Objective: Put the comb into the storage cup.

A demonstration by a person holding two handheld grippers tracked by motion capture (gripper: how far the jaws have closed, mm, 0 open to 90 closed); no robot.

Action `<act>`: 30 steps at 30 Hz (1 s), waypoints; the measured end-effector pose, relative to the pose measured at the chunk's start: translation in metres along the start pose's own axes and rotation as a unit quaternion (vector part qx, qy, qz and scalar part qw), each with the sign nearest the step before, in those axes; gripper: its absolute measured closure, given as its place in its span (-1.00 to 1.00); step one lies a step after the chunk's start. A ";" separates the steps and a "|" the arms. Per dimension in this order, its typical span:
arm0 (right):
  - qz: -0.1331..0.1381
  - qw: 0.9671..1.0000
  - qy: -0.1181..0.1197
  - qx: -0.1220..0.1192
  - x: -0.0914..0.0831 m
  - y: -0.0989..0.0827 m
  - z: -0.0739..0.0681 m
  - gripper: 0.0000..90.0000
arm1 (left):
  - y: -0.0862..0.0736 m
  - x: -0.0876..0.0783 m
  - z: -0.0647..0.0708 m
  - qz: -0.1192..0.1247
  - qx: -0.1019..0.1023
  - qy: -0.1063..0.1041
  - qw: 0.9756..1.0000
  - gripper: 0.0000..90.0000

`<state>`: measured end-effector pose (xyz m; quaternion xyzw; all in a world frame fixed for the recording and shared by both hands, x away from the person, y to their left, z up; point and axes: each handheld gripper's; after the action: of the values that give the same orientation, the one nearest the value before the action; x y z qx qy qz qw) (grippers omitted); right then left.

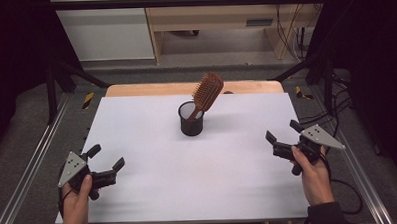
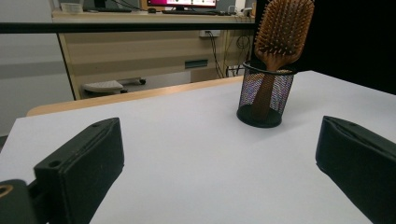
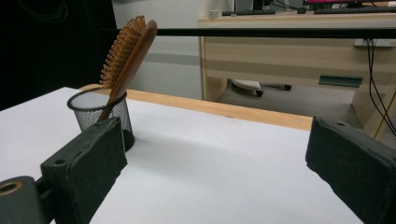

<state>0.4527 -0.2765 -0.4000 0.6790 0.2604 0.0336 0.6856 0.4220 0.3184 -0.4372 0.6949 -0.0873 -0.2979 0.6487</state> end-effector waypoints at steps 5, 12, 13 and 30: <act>0.005 1.000 0.003 -0.006 -0.009 -0.015 0.001 -0.89 | 0.000 -0.001 0.000 0.004 -0.003 -0.001 1.000 -0.97; 0.018 1.000 0.011 -0.008 -0.019 -0.032 -0.001 -0.89 | -0.001 -0.004 0.000 0.013 -0.004 -0.002 1.000 -0.97; 0.018 1.000 0.012 -0.012 -0.020 -0.034 -0.002 -0.89 | -0.001 -0.005 0.000 0.016 -0.003 -0.003 1.000 -0.97; 0.021 0.999 0.033 -0.029 -0.018 -0.053 -0.011 -0.90 | -0.003 -0.017 -0.003 0.037 -0.006 -0.004 0.999 -0.97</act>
<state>0.4161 -0.2779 -0.4441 0.6623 0.2677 0.0784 0.6953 0.4092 0.3298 -0.4354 0.6859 -0.1133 -0.2771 0.6633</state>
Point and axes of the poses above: each handheld gripper's, and its own axes: x roughly forward along the jaws, y roughly out of its top, z roughly to its right, and after that the axes turned 9 degrees about -z, right-handed
